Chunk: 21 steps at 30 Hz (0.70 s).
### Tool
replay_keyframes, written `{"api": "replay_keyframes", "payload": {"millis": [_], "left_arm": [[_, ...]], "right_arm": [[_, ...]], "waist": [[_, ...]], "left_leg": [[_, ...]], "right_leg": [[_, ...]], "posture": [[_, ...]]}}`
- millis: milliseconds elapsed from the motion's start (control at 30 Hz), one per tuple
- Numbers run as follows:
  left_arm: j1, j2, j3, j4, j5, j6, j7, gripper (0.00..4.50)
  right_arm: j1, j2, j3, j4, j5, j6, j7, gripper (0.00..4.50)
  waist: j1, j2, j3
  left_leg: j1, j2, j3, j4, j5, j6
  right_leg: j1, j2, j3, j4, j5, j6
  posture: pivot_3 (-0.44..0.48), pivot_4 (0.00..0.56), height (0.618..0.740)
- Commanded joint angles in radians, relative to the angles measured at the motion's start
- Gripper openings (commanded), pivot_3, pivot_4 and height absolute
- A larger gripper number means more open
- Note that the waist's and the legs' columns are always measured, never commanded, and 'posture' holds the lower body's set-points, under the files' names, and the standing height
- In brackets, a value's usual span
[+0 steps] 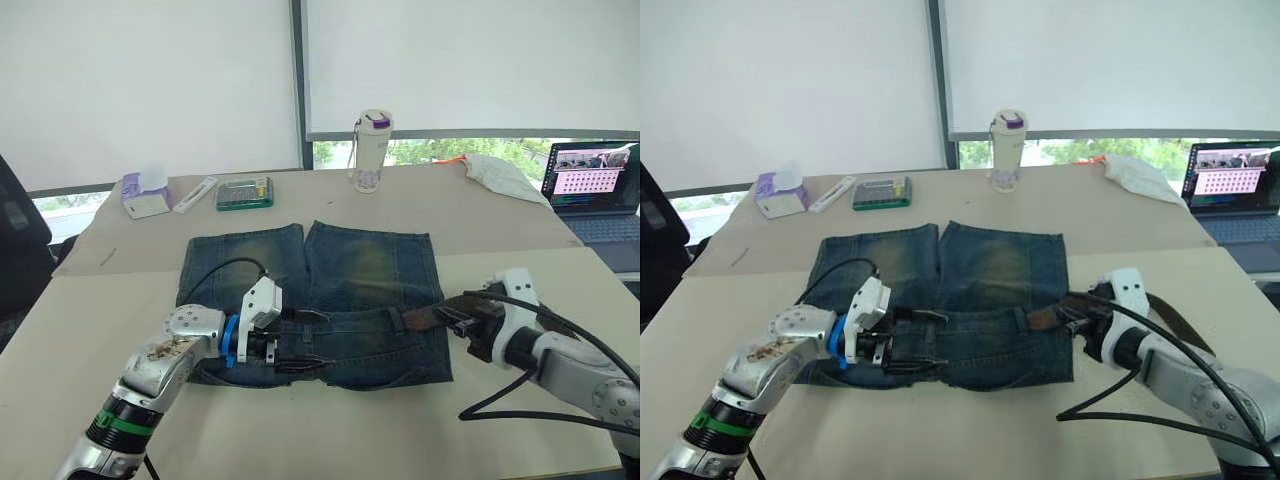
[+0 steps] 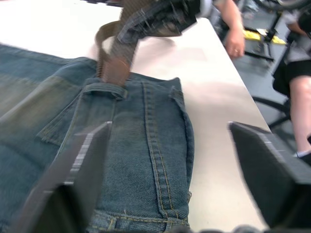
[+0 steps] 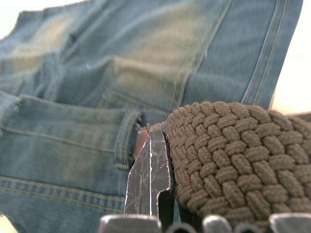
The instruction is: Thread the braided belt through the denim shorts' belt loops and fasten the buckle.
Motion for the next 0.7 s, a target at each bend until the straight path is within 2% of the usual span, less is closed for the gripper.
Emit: {"api": "replay_keyframes", "payload": {"millis": [33,467,567,700], "left_arm": [[0.016,-0.01,0.032,-0.055,-0.016,0.03,0.053,4.48],[0.023,-0.068,-0.013,-0.038,0.005,0.129,0.154,4.48],[0.001,-0.087,-0.023,-0.016,0.001,0.191,0.186,4.48],[-0.022,-0.139,0.001,0.003,-0.055,0.296,0.235,4.48]], "right_arm": [[-0.024,0.012,-0.004,0.005,-0.02,0.01,0.022,0.0],[-0.175,0.172,0.153,0.145,-0.175,0.024,0.06,0.0],[-0.182,0.236,0.142,0.163,-0.156,0.027,0.081,0.0],[-0.177,0.349,0.058,0.17,-0.037,0.038,0.075,0.0]], "waist": [[0.001,0.0,0.0],[-0.001,0.0,0.0],[0.0,0.0,0.0],[-0.003,0.0,0.0]], "left_leg": [[0.0,0.0,0.0,0.0,0.0,0.0],[0.001,0.0,0.0,-0.002,0.001,-0.001],[0.001,0.0,0.0,-0.002,0.001,-0.001],[0.001,0.0,0.0,-0.002,0.001,-0.001]], "right_leg": [[0.0,0.0,0.0,0.0,0.0,0.0],[0.0,0.0,0.001,0.0,0.0,0.0],[0.0,0.0,0.0,0.0,0.0,0.0],[-0.001,0.0,0.001,0.001,0.0,0.0]], "posture": [[0.0,0.15,0.74],[0.0,0.15,0.74],[0.0,0.15,0.74],[0.0,0.15,0.74]]}}
